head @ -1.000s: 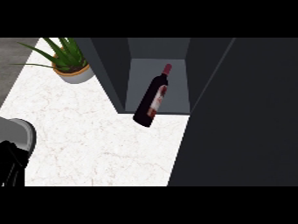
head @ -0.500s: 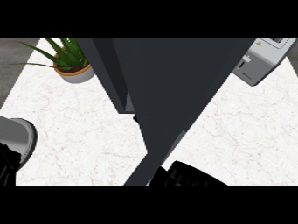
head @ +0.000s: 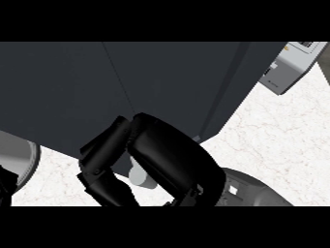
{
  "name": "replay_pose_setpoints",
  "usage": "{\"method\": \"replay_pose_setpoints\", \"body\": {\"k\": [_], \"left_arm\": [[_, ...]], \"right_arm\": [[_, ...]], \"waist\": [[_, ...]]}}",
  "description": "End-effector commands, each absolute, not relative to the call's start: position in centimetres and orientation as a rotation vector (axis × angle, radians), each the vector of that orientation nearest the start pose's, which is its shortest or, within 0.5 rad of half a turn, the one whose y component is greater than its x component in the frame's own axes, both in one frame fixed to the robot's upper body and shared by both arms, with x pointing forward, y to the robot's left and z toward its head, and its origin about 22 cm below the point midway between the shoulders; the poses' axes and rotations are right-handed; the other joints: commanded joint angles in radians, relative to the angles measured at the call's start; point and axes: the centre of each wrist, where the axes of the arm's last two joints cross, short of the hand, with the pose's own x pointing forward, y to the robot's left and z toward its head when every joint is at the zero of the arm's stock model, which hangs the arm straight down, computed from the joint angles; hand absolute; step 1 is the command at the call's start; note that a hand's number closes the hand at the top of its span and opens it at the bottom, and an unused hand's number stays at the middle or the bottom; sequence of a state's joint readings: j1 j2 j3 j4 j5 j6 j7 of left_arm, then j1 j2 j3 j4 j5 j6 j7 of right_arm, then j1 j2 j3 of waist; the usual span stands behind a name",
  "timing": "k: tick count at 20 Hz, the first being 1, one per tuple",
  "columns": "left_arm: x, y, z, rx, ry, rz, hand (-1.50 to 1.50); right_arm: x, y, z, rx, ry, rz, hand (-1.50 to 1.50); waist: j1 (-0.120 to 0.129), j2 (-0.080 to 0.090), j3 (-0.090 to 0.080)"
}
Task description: Pick up the wine, place it into the cabinet and close the cabinet
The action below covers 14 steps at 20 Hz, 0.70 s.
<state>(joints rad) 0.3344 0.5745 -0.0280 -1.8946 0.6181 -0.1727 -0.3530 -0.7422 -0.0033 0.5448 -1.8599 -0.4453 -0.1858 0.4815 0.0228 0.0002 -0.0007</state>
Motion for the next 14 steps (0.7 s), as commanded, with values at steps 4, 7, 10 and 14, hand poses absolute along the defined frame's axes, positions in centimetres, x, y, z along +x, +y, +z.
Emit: {"method": "replay_pose_setpoints", "body": {"k": [4, 7, 10, 14], "left_arm": [[15.4, 33.8, 6.3, -0.255, -1.862, -0.090, 1.50], [16.5, 34.1, 7.6, -0.240, -1.868, -0.110, 1.50], [17.0, 32.4, 6.9, -0.258, -1.872, -0.113, 1.50], [17.5, 34.7, 7.5, -0.247, -1.873, -0.113, 1.50]], "right_arm": [[28.0, -2.0, 20.6, 0.854, -1.663, 0.520, 1.50], [29.5, -2.4, 23.0, 0.871, -1.618, 0.468, 1.50], [31.4, -1.9, 19.5, 0.829, -1.610, 0.402, 1.50], [34.2, -4.5, 18.4, 0.799, -1.603, 0.413, 1.50]], "waist": [[-0.003, 0.001, 0.000], [-0.007, 0.001, 0.001], [-0.004, 0.003, 0.001], [-0.012, 0.002, 0.001]]}}
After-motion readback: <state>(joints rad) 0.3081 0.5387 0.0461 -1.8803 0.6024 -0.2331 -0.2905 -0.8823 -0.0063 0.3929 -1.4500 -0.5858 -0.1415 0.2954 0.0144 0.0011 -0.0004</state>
